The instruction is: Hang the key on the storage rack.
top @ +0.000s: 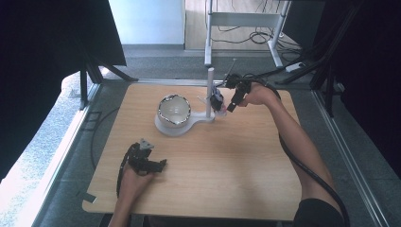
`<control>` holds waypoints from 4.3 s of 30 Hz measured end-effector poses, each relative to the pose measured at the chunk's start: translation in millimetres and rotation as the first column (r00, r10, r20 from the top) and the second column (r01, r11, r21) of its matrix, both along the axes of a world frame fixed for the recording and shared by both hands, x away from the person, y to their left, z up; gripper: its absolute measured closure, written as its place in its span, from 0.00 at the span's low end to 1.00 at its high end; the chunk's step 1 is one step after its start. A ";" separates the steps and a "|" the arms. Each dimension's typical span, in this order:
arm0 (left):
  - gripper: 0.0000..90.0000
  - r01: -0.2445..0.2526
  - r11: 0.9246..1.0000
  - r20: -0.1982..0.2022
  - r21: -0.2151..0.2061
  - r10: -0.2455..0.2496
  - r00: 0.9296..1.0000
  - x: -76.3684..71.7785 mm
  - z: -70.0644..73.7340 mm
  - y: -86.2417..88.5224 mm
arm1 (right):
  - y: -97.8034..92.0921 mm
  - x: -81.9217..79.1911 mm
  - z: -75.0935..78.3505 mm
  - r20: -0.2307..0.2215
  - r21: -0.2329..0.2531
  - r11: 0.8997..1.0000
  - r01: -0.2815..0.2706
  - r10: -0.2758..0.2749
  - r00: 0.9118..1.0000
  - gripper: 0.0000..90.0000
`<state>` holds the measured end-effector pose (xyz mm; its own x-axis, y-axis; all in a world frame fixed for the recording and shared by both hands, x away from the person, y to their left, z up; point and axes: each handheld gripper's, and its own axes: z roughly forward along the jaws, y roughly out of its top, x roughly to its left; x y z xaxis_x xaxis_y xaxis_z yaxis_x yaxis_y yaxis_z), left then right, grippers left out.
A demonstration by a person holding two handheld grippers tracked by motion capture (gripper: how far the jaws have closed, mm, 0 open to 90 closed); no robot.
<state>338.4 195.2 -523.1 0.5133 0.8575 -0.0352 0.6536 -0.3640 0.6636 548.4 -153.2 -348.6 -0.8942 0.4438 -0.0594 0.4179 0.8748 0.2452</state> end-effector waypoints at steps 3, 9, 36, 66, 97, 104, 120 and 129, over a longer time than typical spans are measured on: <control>0.01 0.002 1.000 -0.004 0.000 -0.002 1.000 0.0 0.2 0.2 | -0.9 -4.4 4.4 0.014 -0.004 1.000 -0.002 0.002 1.000 0.24; 0.01 0.000 1.000 -0.001 0.001 0.000 1.000 0.0 0.0 0.0 | -3.2 -14.9 8.4 0.041 -0.012 1.000 -0.009 0.009 0.999 0.18; 0.01 0.002 1.000 -0.002 0.004 -0.002 1.000 0.0 0.2 0.2 | -4.3 -54.1 16.0 0.129 -0.033 0.999 -0.043 0.047 0.991 0.14; 0.01 -0.003 1.000 0.003 0.000 0.003 1.000 -0.1 -0.2 -0.2 | -56.5 -98.5 8.0 0.179 0.053 0.999 -0.008 -0.001 0.984 0.13; 0.01 -0.005 1.000 0.002 -0.002 0.005 1.000 -0.2 -0.2 -0.4 | -140.3 -157.4 -30.4 0.279 0.199 0.976 0.090 -0.145 0.949 0.11; 0.01 -0.004 1.000 0.001 0.001 0.004 1.000 -0.3 -0.2 -0.2 | -148.9 -170.8 -50.2 0.285 0.256 0.959 0.118 -0.192 0.939 0.10; 0.01 -0.003 1.000 0.002 0.002 0.003 1.000 -0.2 -0.2 -0.2 | -158.1 -203.6 -116.2 0.260 0.354 0.917 0.185 -0.287 0.922 0.09; 0.01 -0.003 1.000 0.002 0.002 0.003 1.000 -0.2 -0.2 -0.2 | -163.9 -209.1 -164.4 0.212 0.404 0.876 0.263 -0.370 0.904 0.00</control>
